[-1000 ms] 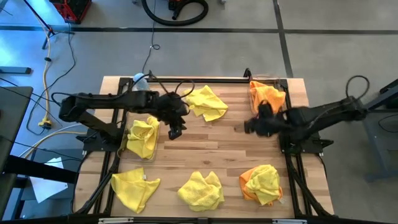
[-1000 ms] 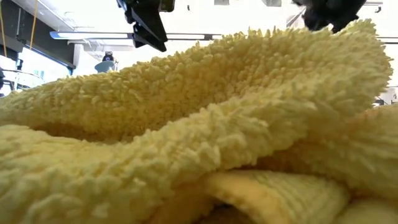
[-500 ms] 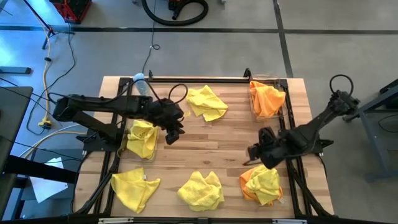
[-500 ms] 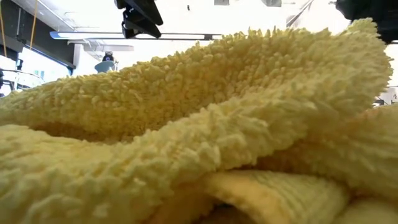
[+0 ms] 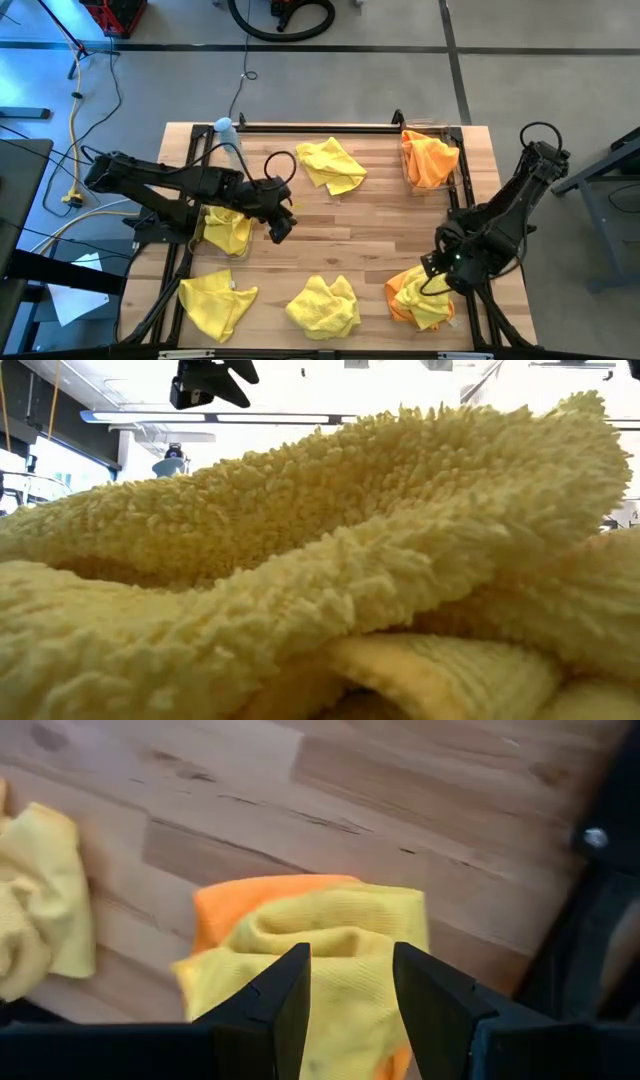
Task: Sort microfiber towel by color & place in baskets
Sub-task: Put the yellow microfiber cloth into the left transparent bin
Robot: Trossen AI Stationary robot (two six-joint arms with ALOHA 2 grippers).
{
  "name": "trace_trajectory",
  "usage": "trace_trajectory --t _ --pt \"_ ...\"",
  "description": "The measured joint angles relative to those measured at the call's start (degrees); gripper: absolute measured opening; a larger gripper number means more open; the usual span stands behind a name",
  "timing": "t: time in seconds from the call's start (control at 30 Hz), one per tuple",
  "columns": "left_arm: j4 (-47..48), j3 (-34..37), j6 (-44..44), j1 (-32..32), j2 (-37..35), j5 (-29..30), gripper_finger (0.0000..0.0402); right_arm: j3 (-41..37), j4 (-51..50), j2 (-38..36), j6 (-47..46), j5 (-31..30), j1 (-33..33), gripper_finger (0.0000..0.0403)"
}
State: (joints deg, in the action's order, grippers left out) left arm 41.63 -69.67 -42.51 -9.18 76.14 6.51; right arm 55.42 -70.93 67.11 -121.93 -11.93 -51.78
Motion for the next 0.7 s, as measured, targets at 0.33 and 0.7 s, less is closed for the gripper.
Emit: trace_trajectory --t 0.33,0.7 --pt "-0.6 0.0 -10.6 -7.4 0.0 8.5 0.0129 0.0 1.9 7.8 -0.7 4.6 -5.0 0.0138" --pt "-9.1 0.0 -11.9 -10.2 0.5 10.8 0.0129 0.0 10.9 16.8 3.6 4.9 -6.6 0.0136"
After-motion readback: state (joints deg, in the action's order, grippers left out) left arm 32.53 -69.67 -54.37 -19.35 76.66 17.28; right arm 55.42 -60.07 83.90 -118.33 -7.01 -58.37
